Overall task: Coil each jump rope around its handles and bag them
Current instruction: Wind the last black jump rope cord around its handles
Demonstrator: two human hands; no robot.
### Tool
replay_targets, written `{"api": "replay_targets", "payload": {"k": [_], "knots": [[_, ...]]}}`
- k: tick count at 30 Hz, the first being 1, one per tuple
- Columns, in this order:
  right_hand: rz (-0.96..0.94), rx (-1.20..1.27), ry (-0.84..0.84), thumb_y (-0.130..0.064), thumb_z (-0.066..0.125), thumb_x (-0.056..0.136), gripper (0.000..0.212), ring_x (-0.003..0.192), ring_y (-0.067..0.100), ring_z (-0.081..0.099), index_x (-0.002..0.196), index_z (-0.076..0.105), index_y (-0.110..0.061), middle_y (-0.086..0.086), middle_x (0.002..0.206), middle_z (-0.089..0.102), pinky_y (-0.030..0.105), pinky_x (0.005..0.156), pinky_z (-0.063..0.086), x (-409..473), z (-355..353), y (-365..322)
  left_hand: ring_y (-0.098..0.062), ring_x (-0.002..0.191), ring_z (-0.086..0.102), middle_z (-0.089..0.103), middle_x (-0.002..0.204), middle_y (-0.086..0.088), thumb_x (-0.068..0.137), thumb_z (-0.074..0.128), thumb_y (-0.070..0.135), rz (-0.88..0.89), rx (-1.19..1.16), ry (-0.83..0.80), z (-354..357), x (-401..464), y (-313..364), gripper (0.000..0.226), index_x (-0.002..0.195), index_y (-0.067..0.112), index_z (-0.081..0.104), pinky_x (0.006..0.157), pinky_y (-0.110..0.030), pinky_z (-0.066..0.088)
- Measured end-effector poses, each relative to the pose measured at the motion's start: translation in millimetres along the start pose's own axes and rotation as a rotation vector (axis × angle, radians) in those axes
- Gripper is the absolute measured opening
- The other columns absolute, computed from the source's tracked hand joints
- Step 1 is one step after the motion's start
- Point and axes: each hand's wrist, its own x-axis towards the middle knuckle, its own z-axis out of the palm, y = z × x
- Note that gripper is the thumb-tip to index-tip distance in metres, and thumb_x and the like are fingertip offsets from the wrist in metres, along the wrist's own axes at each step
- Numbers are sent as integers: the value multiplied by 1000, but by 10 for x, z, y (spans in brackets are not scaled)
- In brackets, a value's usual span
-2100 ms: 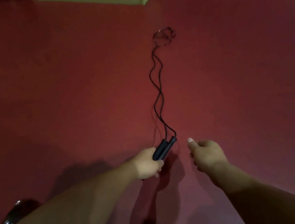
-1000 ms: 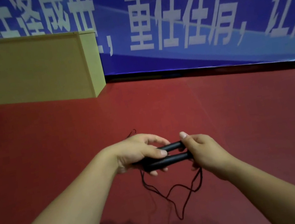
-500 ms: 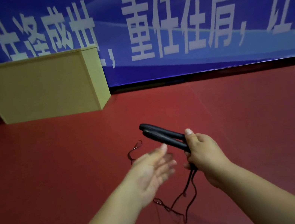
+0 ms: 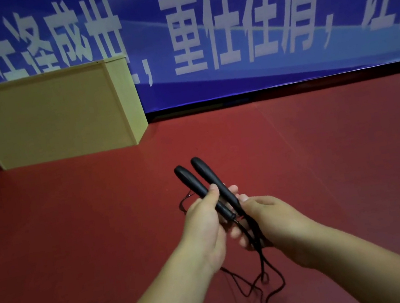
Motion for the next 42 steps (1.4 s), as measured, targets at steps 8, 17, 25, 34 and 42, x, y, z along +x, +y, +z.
{"api": "replay_targets", "payload": {"k": [8, 17, 25, 34, 42], "knots": [[12, -17, -72, -38, 32, 105, 44, 63, 18, 60, 103, 63, -7, 9, 73, 65, 31, 67, 48, 62, 215, 32, -25, 66, 68, 72, 106, -18, 104, 44, 32, 57, 23, -67, -325, -44, 128, 41, 123, -2, 57, 59, -38, 51], [21, 9, -40, -47, 36, 102, 48, 50, 15, 48, 97, 63, -7, 3, 59, 58, 26, 49, 35, 239, 374, 83, -22, 81, 73, 70, 87, -8, 104, 46, 19, 134, -73, 48, -325, 151, 193, 17, 113, 9, 57, 71, -38, 56], [173, -311, -227, -56, 28, 99, 64, 53, 20, 50, 79, 64, -7, 2, 55, 47, 32, 59, 37, 292, -96, 233, -17, 53, 59, 62, 73, -2, 100, 49, 15, 526, 825, 118, -665, 382, 202, 9, 94, 18, 55, 57, -35, 54], [-190, -1207, -173, -56, 57, 88, 39, 61, 6, 54, 79, 65, -19, -4, 68, 64, 21, 57, 39, 174, -722, 267, -14, 52, 62, 67, 72, -5, 96, 56, 23, 318, 1320, -157, -718, 346, 151, 6, 90, 22, 58, 51, -30, 51], [-289, -1372, 88, -58, 65, 79, 42, 57, 14, 47, 69, 61, -18, -3, 59, 54, 27, 54, 38, 16, -955, -52, -18, 54, 49, 51, 70, -8, 98, 56, 15, -45, 950, -419, -373, 135, 128, 13, 86, 14, 59, 56, -34, 55]]}}
